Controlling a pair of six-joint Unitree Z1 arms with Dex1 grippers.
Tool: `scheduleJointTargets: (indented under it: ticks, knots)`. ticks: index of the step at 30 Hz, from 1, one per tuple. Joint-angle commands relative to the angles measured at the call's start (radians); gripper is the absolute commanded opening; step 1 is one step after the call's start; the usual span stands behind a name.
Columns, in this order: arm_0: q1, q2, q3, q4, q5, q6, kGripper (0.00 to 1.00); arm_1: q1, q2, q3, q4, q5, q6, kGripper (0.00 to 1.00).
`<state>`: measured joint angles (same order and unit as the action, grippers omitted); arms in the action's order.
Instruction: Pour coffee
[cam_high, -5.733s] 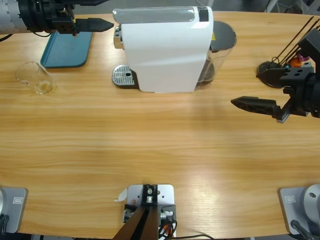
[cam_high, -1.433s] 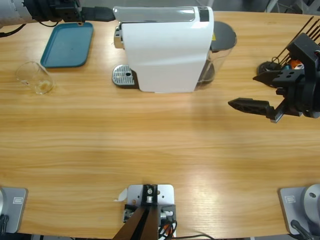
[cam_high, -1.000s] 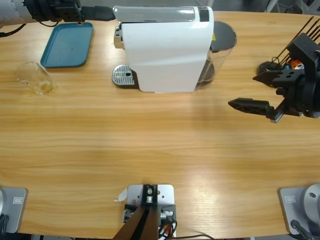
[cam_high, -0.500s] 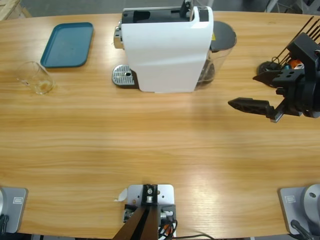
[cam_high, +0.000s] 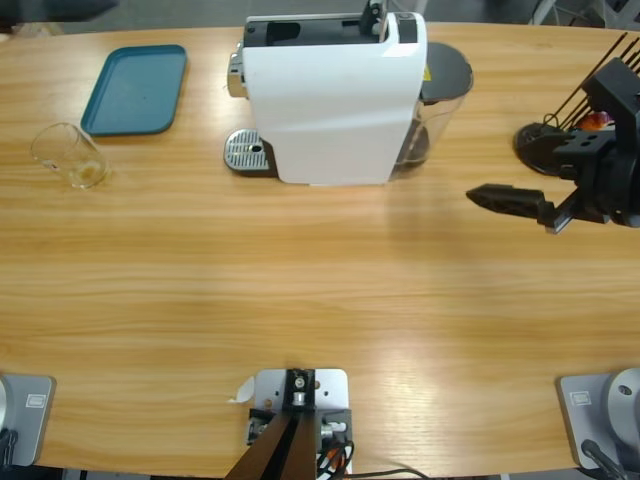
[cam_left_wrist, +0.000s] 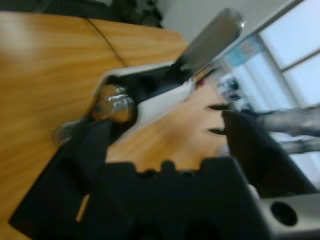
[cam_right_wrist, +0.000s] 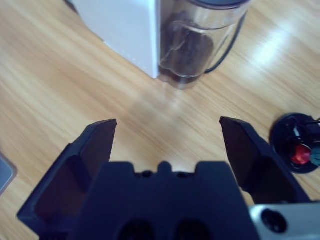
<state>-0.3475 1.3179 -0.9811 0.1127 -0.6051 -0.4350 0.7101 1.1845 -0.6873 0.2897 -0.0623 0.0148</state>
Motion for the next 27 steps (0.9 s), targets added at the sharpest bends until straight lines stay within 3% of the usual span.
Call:
scheduleJointTargets:
  ticks: [1, 5, 7, 11, 13, 21, 27]
  knots:
    - [-0.241, -0.024, -0.239, 0.555, 0.659, 0.294, 0.962, 0.007, -0.051, 0.036, 0.015, -0.064, 0.087, 0.918]
    - [-0.325, -0.002, -0.219, 0.63, 0.821, 0.34, 0.989, 0.004, -0.071, 0.032, 0.04, -0.113, 0.194, 0.918]
    - [-0.328, -0.034, -0.186, 0.603, 0.803, 0.313, 0.994, -0.036, -0.093, -0.003, 0.098, -0.129, 0.195, 0.918]
    - [-0.329, -0.107, -0.111, 0.514, 0.715, 0.252, 0.996, -0.24, -0.182, -0.033, 0.152, -0.126, 0.206, 0.887]
    - [-0.335, -0.155, -0.056, 0.472, 0.668, 0.251, 0.982, -0.326, -0.193, -0.032, 0.15, -0.081, 0.224, 0.89]
    - [-0.338, -0.158, 0.069, 0.473, 0.656, 0.294, 0.976, -0.349, 0.013, -0.14, 0.199, -0.098, 0.276, 0.893]
    - [-0.338, -0.121, 0.079, 0.467, 0.71, 0.297, 0.936, -0.483, 0.017, -0.123, 0.117, -0.137, 0.313, 0.937]
